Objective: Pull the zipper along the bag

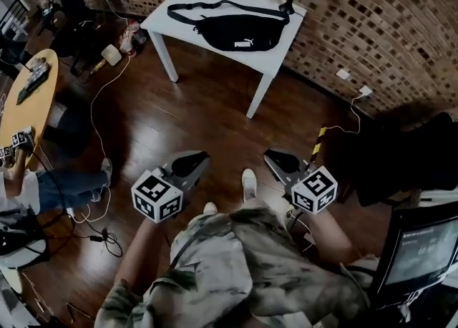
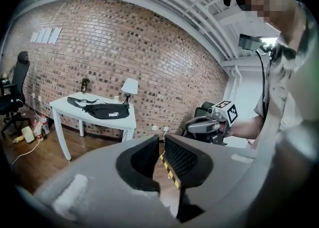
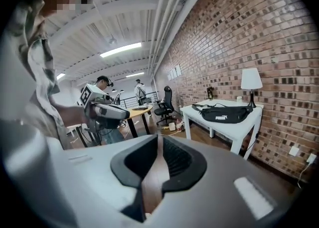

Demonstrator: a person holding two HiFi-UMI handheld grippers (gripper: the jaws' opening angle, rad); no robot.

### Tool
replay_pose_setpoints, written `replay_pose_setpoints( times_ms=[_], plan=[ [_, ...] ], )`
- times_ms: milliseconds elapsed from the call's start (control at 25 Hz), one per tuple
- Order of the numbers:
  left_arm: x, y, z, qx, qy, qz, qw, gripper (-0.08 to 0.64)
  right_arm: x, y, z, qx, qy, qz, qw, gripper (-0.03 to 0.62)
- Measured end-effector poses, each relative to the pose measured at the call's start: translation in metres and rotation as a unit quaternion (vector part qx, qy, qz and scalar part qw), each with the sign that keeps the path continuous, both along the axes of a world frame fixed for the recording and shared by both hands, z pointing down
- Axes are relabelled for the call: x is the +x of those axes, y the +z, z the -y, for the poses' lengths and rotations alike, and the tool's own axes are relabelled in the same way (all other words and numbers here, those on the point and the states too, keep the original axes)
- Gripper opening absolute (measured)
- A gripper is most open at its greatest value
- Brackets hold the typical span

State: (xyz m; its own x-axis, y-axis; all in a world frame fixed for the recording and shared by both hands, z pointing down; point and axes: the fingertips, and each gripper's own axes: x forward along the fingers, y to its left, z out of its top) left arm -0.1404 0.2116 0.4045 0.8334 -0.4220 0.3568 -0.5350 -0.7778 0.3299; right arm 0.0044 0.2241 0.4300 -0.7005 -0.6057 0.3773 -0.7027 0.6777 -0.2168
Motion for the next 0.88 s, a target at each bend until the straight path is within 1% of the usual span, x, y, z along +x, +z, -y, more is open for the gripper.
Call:
replay_pose_setpoints(
  times_ms=[160,280,400,560,680,880],
  plan=[
    [-0.027,0.009,-0.047,0.003,0.033,-0.007,0.9994,0.04,-0.033,-0.012,-0.057,0.025,0.027,-0.001,0.999,0.041],
    [-0.029,0.007,-0.081,-0.001,0.063,-0.008,0.998,0.04,-0.039,-0.029,-0.096,0.041,0.052,0.001,0.998,0.043],
    [-0.025,-0.001,-0.098,0.008,0.089,-0.007,0.996,0.04,-0.038,-0.043,-0.119,0.06,0.064,-0.005,0.996,0.048],
    [-0.011,-0.006,-0.12,0.012,0.115,-0.014,0.9932,0.04,-0.029,-0.052,-0.148,0.074,0.08,-0.005,0.994,0.051],
    [0.004,-0.008,-0.131,0.012,0.121,-0.016,0.9925,0.04,-0.02,-0.059,-0.163,0.084,0.079,-0.006,0.993,0.051],
    [0.059,-0.021,-0.148,0.015,0.125,-0.015,0.992,0.04,0.019,-0.067,-0.187,0.086,0.072,-0.009,0.994,0.051]
  ],
)
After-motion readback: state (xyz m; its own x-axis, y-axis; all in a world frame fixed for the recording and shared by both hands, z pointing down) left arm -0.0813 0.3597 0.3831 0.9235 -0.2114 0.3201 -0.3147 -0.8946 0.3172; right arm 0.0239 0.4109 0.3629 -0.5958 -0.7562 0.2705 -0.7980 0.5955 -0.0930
